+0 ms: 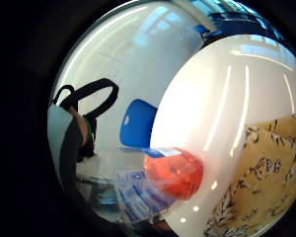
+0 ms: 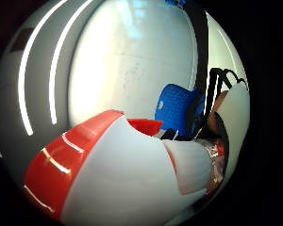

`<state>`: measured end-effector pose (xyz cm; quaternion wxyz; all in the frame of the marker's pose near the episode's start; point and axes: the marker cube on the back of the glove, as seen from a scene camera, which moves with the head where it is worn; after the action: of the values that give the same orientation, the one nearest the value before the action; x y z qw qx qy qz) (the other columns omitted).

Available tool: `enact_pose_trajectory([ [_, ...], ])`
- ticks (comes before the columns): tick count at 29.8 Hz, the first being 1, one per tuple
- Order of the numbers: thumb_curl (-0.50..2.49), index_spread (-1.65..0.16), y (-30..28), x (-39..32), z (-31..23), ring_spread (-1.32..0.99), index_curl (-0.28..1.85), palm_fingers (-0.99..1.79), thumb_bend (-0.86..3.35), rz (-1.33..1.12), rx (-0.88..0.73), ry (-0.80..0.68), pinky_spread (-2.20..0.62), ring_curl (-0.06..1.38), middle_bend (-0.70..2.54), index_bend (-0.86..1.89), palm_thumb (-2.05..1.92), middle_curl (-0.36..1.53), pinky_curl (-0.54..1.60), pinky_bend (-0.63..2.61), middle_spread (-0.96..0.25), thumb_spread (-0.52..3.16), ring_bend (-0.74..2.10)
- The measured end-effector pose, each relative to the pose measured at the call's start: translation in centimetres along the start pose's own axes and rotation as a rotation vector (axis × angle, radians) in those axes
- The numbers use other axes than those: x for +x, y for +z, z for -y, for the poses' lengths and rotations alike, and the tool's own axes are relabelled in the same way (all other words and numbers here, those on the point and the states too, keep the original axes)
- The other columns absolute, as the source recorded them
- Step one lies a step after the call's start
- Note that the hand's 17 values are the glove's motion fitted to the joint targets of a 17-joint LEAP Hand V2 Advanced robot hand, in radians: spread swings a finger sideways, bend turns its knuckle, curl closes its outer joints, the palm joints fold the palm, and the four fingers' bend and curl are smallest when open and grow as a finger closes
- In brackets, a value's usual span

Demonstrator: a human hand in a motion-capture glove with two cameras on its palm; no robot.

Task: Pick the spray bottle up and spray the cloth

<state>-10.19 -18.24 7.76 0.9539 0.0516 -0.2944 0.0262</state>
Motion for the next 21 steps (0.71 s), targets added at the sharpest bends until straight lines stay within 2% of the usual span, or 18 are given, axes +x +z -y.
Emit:
enact_pose_trajectory([
  [10,0.79,-0.24,0.2,1.8,3.5,-0.17,0.55,1.37,-0.04,0.013,0.081,0.092,-0.26,0.45,0.55,0.38,0.8,0.5,0.45,0.56,-0.16,0.41,0.47],
  [21,0.79,-0.24,0.2,0.0,3.8,-0.16,0.55,1.37,-0.04,-0.024,-0.005,0.051,-0.26,0.45,0.55,0.38,0.79,0.5,0.45,0.56,-0.17,0.41,0.47],
])
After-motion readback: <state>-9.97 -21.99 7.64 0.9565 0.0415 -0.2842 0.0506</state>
